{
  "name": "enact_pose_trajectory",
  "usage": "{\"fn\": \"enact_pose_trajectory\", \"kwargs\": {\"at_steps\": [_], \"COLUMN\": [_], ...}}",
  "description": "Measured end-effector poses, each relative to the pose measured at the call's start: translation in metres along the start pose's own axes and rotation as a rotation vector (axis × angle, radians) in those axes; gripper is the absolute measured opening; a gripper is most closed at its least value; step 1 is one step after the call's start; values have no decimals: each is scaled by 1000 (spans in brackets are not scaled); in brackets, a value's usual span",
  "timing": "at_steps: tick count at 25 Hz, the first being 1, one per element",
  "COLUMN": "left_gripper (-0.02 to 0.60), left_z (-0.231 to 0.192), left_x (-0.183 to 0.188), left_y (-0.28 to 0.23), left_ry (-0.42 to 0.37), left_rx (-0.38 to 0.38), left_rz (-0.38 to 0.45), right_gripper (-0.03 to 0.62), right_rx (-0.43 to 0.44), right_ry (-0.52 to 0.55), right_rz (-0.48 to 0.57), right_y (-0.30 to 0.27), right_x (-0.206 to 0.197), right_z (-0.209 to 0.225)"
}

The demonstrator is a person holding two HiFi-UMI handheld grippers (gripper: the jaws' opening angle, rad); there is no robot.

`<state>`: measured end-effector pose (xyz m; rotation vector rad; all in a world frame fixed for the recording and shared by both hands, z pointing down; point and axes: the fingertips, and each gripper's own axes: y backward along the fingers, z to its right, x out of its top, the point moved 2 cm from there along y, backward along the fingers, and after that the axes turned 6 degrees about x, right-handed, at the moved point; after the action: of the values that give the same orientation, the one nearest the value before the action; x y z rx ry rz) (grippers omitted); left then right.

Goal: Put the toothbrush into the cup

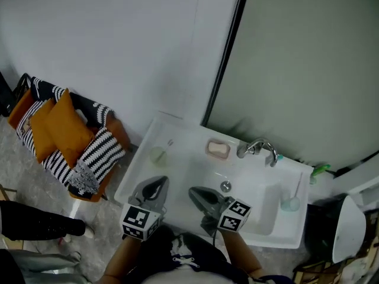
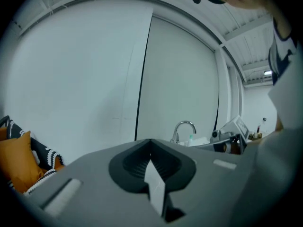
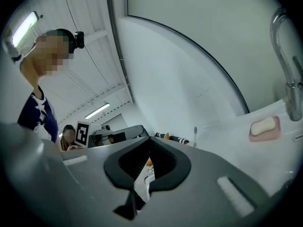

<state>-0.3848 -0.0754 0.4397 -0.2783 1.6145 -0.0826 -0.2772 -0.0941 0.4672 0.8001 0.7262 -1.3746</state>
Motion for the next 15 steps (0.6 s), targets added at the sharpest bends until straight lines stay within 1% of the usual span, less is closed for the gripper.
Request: {"fn": "enact_pose_trajectory", "kwargs": {"at_steps": [4,7,11,15], "left_gripper": [0,0,0,0], "left_z": [23,40,62,85], "left_x": [4,4,2,-8], "left_y": [0,2,11,28], "left_ry": [0,-5,-14,-21], "left_rx": [-67,-124,-199,-265], "left_rz": [-1,-7,-20,-32], "right_gripper": [2,2,2,2], "right_rx": [-52,-112,-186,-274], "right_ry": [-22,-22,22,102], "right_rz": [41,63,61,55], "right_y": [19,34,54,73], "right_x": [-7,-14,-23,-33], "right_z": [-14,-26,-47,-73]}}
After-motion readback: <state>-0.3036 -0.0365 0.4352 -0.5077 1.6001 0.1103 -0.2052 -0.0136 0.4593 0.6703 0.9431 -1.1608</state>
